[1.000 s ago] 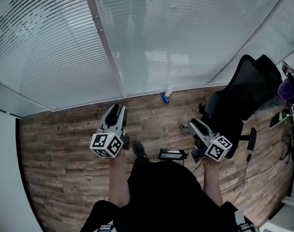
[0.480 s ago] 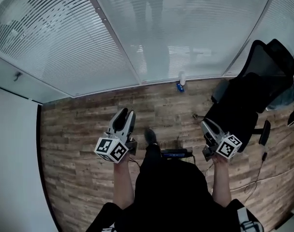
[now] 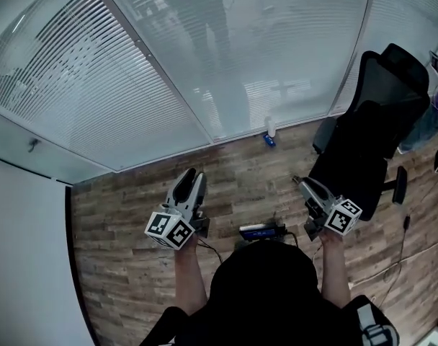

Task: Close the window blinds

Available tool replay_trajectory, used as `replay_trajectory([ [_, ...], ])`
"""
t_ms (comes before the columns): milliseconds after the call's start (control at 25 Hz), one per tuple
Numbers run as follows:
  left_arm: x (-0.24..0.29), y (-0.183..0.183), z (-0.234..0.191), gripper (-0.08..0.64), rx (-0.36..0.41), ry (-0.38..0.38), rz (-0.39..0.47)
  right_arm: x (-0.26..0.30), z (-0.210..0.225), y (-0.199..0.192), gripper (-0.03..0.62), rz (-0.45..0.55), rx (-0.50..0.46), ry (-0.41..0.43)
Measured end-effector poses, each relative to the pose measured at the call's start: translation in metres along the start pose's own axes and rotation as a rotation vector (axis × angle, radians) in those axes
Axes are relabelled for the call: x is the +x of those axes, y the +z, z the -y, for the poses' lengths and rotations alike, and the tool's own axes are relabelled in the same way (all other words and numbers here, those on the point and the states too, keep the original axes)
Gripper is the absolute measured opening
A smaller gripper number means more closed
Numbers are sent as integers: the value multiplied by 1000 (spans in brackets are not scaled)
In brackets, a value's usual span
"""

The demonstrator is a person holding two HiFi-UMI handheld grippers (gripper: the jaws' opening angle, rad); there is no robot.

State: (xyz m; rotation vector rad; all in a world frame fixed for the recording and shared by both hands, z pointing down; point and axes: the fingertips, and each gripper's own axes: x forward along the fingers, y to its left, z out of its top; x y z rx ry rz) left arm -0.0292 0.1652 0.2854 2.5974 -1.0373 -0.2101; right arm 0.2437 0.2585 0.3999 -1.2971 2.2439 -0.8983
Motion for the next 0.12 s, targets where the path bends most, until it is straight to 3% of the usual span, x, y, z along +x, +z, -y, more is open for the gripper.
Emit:
replay_trajectory([
  [120,-4,4,-1,138,-5,-34,-1,-2,-4,-6,99,29,23,-18],
])
